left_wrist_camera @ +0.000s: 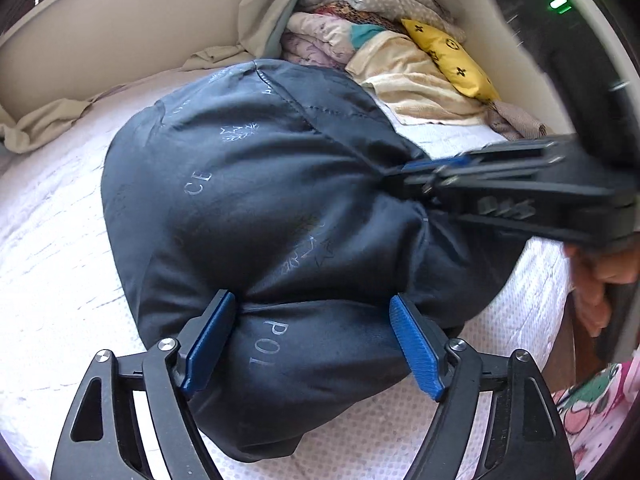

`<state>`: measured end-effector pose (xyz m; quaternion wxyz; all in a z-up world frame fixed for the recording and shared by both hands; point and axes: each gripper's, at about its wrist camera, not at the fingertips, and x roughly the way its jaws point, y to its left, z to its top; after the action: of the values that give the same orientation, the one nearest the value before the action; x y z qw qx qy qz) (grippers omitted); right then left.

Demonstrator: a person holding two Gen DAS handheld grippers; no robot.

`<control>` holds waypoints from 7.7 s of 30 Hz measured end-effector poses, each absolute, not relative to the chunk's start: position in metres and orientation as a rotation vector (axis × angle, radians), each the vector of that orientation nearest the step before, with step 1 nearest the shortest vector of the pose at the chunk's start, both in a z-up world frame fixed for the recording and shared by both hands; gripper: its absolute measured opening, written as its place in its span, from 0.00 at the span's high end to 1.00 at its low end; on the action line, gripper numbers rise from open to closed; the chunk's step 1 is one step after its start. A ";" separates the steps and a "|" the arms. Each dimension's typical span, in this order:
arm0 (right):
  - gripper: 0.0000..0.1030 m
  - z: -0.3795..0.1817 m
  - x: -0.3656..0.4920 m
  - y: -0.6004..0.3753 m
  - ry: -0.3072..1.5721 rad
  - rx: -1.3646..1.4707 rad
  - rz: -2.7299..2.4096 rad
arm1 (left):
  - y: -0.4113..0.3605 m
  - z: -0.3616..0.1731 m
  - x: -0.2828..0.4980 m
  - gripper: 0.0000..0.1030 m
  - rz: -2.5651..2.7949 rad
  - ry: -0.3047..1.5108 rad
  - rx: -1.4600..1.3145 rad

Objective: Fold large clothes

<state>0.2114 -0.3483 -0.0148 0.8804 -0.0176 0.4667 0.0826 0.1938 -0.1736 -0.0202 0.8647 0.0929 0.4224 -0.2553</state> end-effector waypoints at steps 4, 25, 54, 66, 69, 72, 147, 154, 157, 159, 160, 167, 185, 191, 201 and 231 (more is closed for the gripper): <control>0.91 -0.044 0.219 -0.351 1.000 -0.005 0.123 | -0.178 -0.022 0.192 0.20 -0.553 0.887 0.198; 0.87 -0.052 0.229 -0.402 0.997 0.375 0.228 | -0.176 -0.021 0.187 0.19 -0.552 0.852 0.166; 0.86 -0.015 0.368 -0.345 1.085 0.166 0.098 | -0.178 -0.025 0.190 0.18 -0.589 0.830 0.263; 1.00 -0.102 0.379 -0.383 1.092 0.209 -0.011 | -0.181 -0.025 0.199 0.18 -0.652 0.830 0.254; 1.00 -0.104 0.378 -0.384 1.070 0.206 -0.023 | -0.182 -0.024 0.201 0.18 -0.661 0.840 0.241; 1.00 -0.097 0.372 -0.383 1.047 0.205 -0.031 | -0.181 -0.023 0.201 0.18 -0.657 0.850 0.226; 0.04 -0.105 0.277 -0.466 1.162 0.758 0.309 | -0.172 -0.010 0.218 0.03 -0.693 0.925 0.071; 0.01 -0.125 0.280 -0.474 1.168 0.847 0.388 | -0.141 0.022 0.230 0.03 -0.715 0.940 -0.100; 0.01 -0.125 0.282 -0.470 1.172 0.839 0.388 | -0.110 0.045 0.237 0.02 -0.673 0.891 -0.188; 0.01 -0.125 0.282 -0.468 1.175 0.836 0.386 | -0.085 0.055 0.252 0.01 -0.629 0.886 -0.247; 0.01 -0.125 0.283 -0.468 1.178 0.835 0.386 | -0.075 0.056 0.262 0.01 -0.601 0.907 -0.264; 0.01 -0.127 0.284 -0.467 1.178 0.842 0.394 | -0.048 0.001 0.309 0.01 -0.548 1.143 -0.348; 0.02 -0.140 0.298 -0.461 1.148 0.864 0.489 | -0.055 -0.064 0.335 0.00 -0.632 1.239 -0.618; 0.04 -0.144 0.304 -0.453 1.163 0.878 0.523 | -0.046 -0.062 0.336 0.00 -0.663 1.233 -0.679; 0.04 -0.147 0.304 -0.455 1.162 0.884 0.530 | -0.052 -0.074 0.335 0.00 -0.636 1.194 -0.649; 0.33 -0.099 0.305 -0.428 1.001 0.899 0.757 | -0.042 0.009 0.315 0.12 -0.678 0.888 -0.532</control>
<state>0.3046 -0.4280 -0.0993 0.7165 0.4063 0.4522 0.3420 0.3155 -0.0424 0.0089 0.8146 -0.2496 0.4160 -0.3179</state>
